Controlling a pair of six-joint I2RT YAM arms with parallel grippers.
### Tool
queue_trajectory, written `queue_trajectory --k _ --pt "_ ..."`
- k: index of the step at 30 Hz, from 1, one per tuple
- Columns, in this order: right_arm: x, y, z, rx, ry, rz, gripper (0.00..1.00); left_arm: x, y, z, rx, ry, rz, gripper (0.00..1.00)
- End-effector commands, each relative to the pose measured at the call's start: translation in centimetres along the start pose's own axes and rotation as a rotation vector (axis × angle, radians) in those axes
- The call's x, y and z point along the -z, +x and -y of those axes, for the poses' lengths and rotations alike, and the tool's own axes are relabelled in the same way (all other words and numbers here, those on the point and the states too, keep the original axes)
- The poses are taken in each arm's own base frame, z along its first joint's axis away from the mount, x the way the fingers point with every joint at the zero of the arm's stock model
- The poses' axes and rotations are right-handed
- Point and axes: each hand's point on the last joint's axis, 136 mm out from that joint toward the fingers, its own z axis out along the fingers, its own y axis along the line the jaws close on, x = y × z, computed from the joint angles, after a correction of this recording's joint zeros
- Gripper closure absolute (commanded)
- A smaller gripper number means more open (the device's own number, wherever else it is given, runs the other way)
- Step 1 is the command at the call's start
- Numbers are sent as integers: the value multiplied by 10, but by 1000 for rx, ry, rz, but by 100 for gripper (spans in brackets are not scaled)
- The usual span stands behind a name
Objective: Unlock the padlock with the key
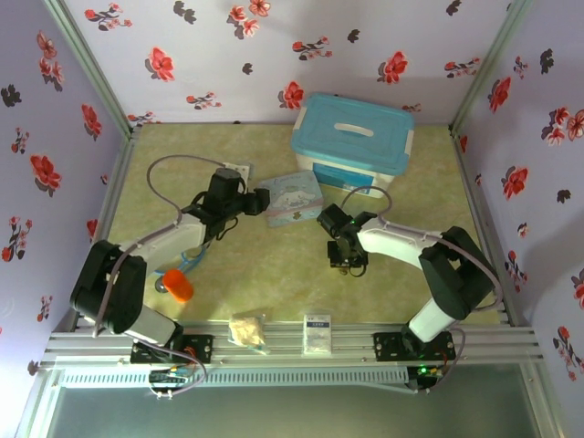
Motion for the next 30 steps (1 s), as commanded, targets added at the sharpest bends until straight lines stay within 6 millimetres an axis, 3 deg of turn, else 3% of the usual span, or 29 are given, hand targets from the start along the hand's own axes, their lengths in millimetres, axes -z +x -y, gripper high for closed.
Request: queue_trajectory --k 1,10,12,14,15,17,24,27,30 --pt "11 -6 -3 6 -15 27 61 17 -3 -2 3 1 8 34" --pt "28 -23 -3 -16 -29 116 54 60 -27 -1 27 13 80 28" --pt "45 -40 3 -31 -22 231 45 69 -28 -11 35 -9 91 26" --pt "69 -59 11 -45 -9 372 29 76 -28 -30 58 -67 115 22" --pt "81 -68 17 -51 10 447 21 80 -27 -42 65 -108 133 11" --pt "105 -84 32 -70 44 573 16 82 -23 -65 51 -183 159 1" --pt "136 -123 115 -225 147 826 13 93 -10 -148 14 -445 184 0" --pt "138 -126 150 -273 220 942 11 90 -5 -173 -26 -516 218 0" --pt "124 -127 175 -291 263 1002 11 82 -1 -192 -86 -585 220 0"
